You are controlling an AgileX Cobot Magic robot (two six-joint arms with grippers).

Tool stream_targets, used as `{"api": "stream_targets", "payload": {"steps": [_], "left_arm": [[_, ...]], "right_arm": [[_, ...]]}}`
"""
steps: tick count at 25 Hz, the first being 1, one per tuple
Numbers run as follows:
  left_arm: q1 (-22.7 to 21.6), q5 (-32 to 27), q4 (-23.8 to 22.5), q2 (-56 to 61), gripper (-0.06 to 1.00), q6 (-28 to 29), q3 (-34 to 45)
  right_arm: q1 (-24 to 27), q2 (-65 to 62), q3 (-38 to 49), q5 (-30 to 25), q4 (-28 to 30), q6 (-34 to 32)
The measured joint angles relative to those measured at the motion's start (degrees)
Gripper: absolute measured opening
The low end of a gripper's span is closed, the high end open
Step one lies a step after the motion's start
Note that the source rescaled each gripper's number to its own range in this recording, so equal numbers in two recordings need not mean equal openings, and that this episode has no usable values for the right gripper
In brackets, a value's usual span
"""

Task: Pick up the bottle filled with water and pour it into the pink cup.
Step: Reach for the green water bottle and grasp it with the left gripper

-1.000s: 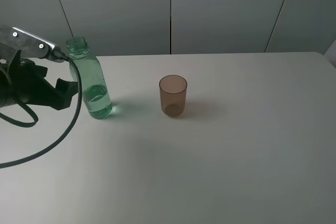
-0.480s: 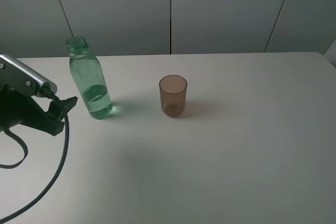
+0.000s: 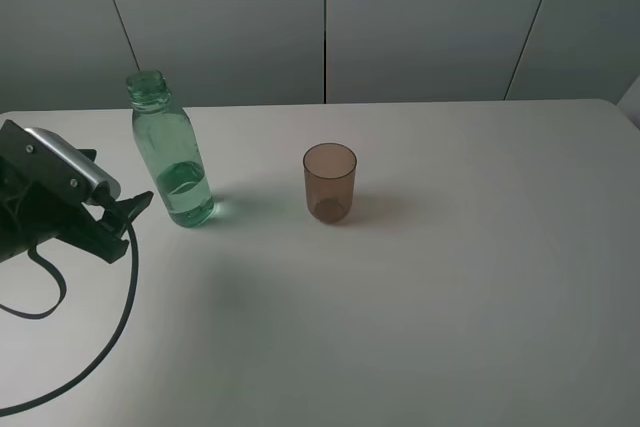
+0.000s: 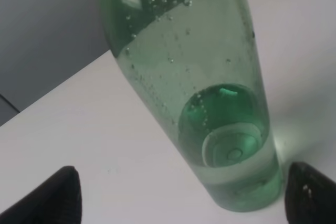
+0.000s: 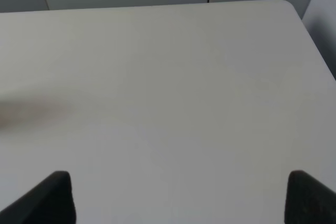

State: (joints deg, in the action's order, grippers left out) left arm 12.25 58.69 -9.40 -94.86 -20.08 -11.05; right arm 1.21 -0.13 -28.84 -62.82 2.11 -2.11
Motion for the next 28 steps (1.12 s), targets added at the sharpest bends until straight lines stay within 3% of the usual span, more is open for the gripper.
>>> {"api": "stream_targets", "payload": {"steps": [6, 16, 28], "left_arm": [[-1.9, 9.7, -2.3, -10.0, 0.99, 0.1, -0.3], [-1.9, 10.6, -4.3, -13.7, 0.99, 0.1, -7.1], [-1.9, 10.8, -7.2, -15.0, 0.99, 2.0, -9.9]], "right_arm": [[0.0, 0.0, 0.0, 0.0, 0.0, 0.0], [0.0, 0.0, 0.0, 0.0, 0.0, 0.0], [0.0, 0.0, 0.0, 0.0, 0.0, 0.0]]}}
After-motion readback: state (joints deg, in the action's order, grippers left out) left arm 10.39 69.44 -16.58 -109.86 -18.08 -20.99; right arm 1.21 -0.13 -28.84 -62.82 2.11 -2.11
